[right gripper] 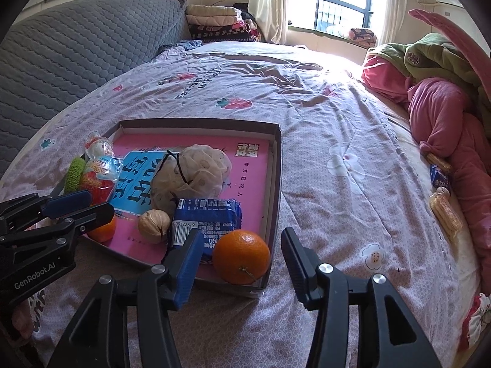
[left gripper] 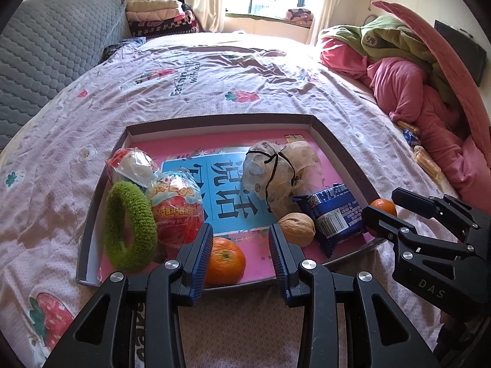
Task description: Organize objects
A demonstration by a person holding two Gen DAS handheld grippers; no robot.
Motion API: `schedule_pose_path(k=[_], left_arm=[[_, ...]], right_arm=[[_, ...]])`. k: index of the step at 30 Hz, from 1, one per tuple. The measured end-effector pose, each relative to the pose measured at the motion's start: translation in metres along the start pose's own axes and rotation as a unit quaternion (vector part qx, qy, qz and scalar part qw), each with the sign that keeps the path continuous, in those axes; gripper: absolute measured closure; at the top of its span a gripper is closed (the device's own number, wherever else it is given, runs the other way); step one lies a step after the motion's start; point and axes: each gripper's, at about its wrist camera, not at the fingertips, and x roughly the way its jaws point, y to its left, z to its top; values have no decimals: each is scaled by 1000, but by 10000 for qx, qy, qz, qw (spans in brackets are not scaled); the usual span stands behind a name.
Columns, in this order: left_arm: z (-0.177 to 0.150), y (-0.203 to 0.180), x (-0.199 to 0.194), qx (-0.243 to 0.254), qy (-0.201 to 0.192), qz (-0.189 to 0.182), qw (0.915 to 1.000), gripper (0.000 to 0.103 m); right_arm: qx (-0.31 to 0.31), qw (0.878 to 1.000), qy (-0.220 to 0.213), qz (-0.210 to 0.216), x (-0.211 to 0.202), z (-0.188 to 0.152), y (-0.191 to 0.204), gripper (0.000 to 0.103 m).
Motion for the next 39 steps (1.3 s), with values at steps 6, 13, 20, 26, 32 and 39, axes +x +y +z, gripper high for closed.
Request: schedule_pose_path(k=[6,13,20,26,32,39], left_arm=[[1,-1,-5,-12,-50,20,10000,64],[3,1,-12,-82,-89,42,9999,59],[2,9,-22,-261,-112,77,9996,45],[4,16,-35,-376,-185,125,9990,35],[3,22,-51,-407,-289,268,9984,30],[2,28,-71,-425,-444,403,9973,29]], right_arm=[[34,9999,-96,24,-6,2,-1,51],[-114,9995,-260,109,-14,5,10,46],[-279,9985,-423,206,-22,5,24,39],[-318,9971,-652,210,-33,5,32,34],[-165,9936,-1055,374,-53,4,36,30],[18,9895,-1381,429,-72,4,33,25]])
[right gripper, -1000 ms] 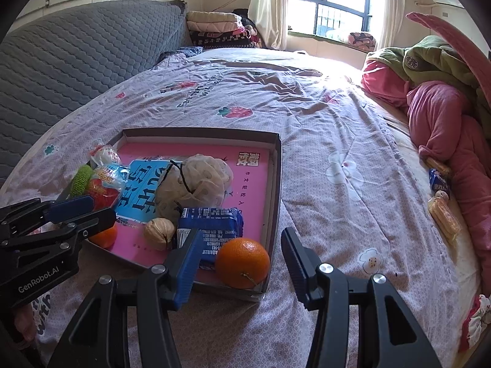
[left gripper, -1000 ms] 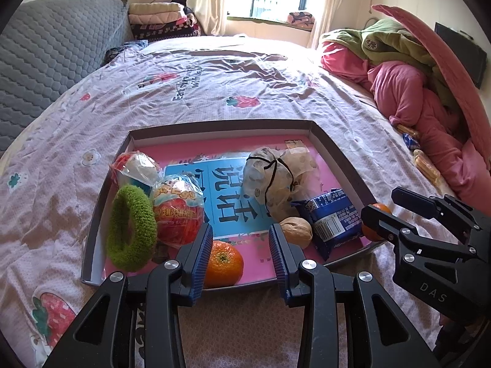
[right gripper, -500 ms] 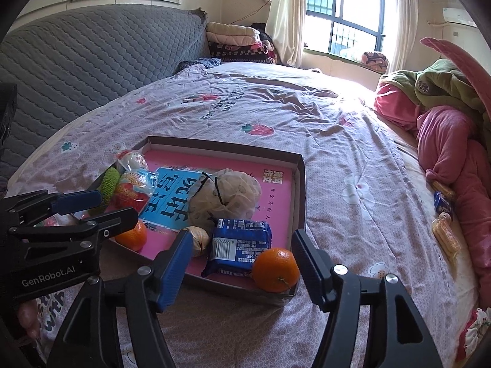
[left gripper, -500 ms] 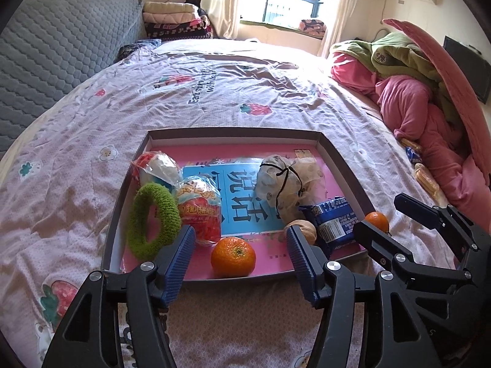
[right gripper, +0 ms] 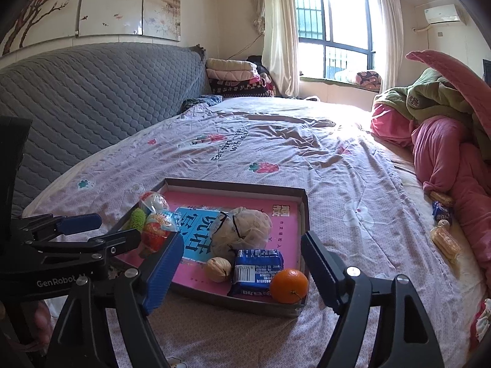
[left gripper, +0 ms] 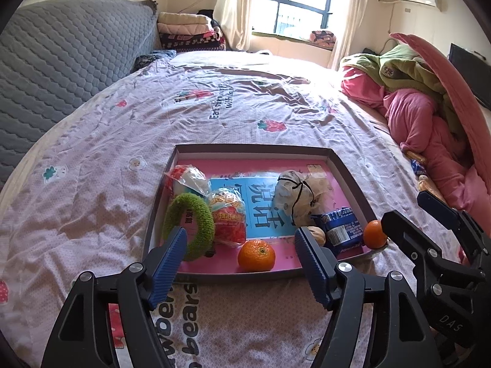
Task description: Organize objects
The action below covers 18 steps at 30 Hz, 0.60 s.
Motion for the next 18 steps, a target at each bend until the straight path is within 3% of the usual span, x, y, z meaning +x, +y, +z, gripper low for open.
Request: schedule_pose_path(k=[18], left_arm=[[-23,23,-25,-142,-188,352,9991,25]], right_arm=[[97,9993,-288,-229,-26,-13,14,15]])
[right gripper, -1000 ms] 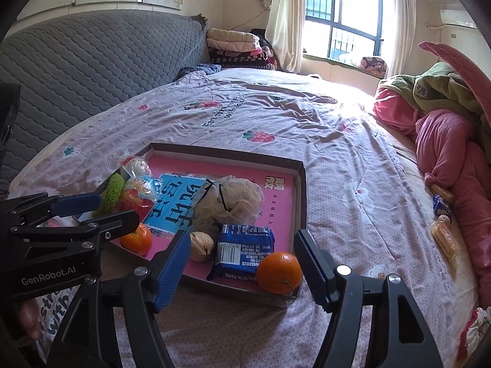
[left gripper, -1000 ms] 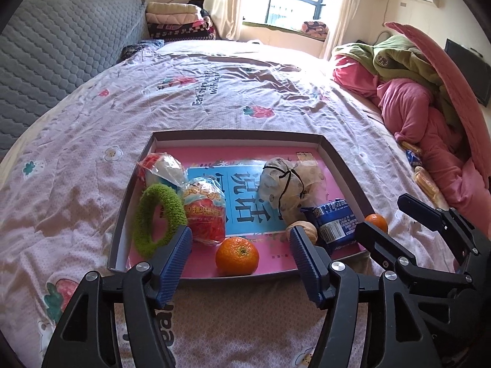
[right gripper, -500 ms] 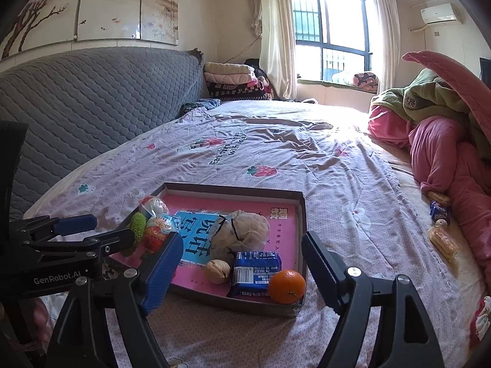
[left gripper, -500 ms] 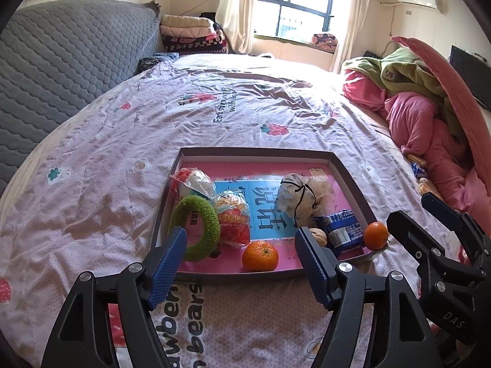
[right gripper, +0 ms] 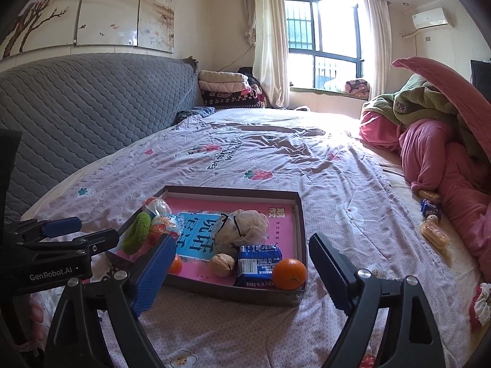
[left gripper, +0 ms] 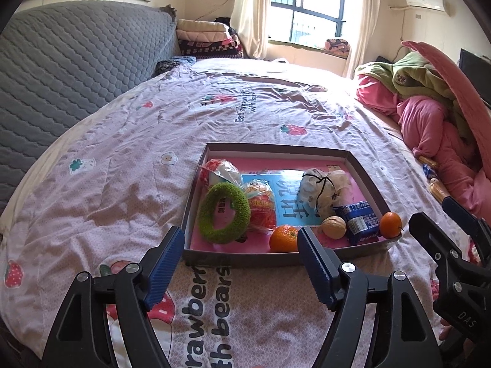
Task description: Organize objects
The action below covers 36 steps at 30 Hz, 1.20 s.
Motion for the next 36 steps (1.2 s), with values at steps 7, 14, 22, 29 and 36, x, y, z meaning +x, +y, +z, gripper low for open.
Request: schedule_pose_path(k=[7,14,22,29,36], left_arm=[[-13,7,-15,-8,-157,206,9997,24],[-29,9,-24,17,-139,158,9998,24],[-45,2,-32,137,-154,3,9998,24],[-56,0,-32,115,-101,-121,9998,24],[-68,0,-25,123,69,-125,9998,24]], right_arm=[[29,9998,-209,32,-18,-6,6,13],[41,9999,-99,30,-26,-18,13,13],[-23,10000,-29,70,-35,-29,24,13],[-45,10000,42,15,-38,-39,27,13],[-64,9996,257,19,-34,-49,30,13]])
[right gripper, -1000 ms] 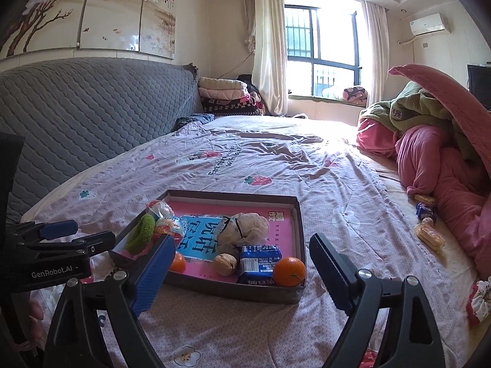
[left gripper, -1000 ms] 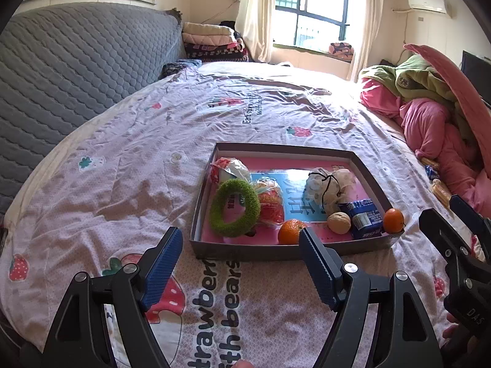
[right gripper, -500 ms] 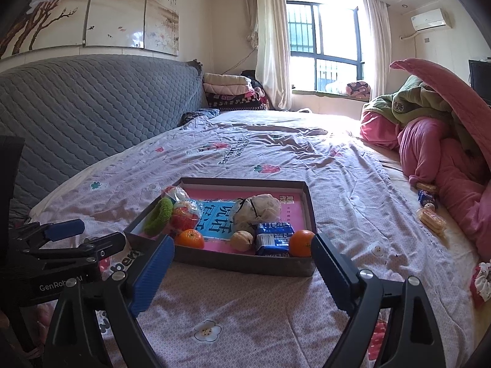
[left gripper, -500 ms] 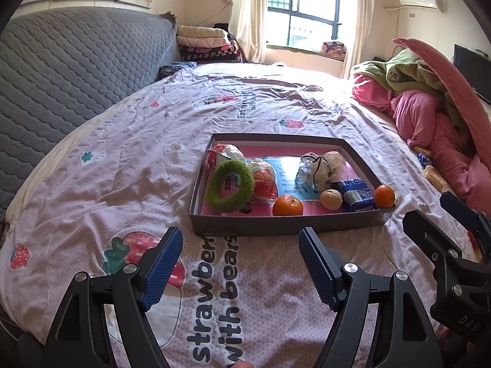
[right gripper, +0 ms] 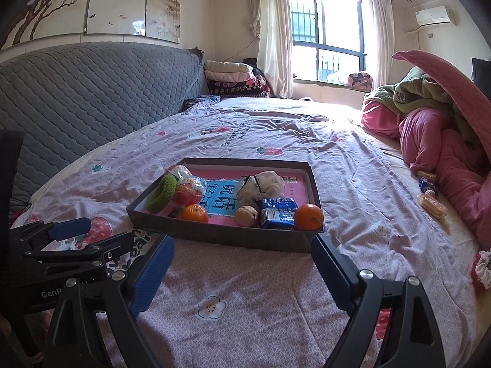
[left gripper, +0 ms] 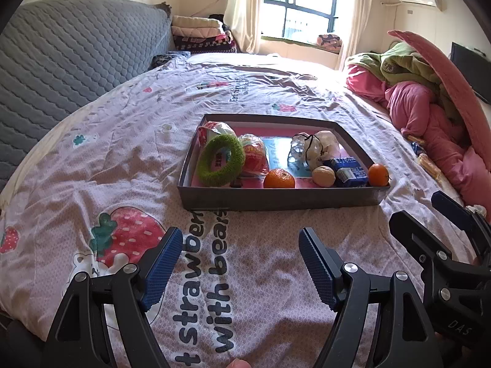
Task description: Organize objects
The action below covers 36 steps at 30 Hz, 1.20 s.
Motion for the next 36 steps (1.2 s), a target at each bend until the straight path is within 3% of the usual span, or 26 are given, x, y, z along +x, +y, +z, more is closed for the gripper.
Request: schedule_pose_path(k=[19,36], left_arm=[[-21,5,26,-25,425,67,9991,24],[-31,12,40,-108,242,79,9996,24]], right_arm=[[35,9982,602,1,24,-27,6,13],[-86,9978,648,-146,36,-44,11,13]])
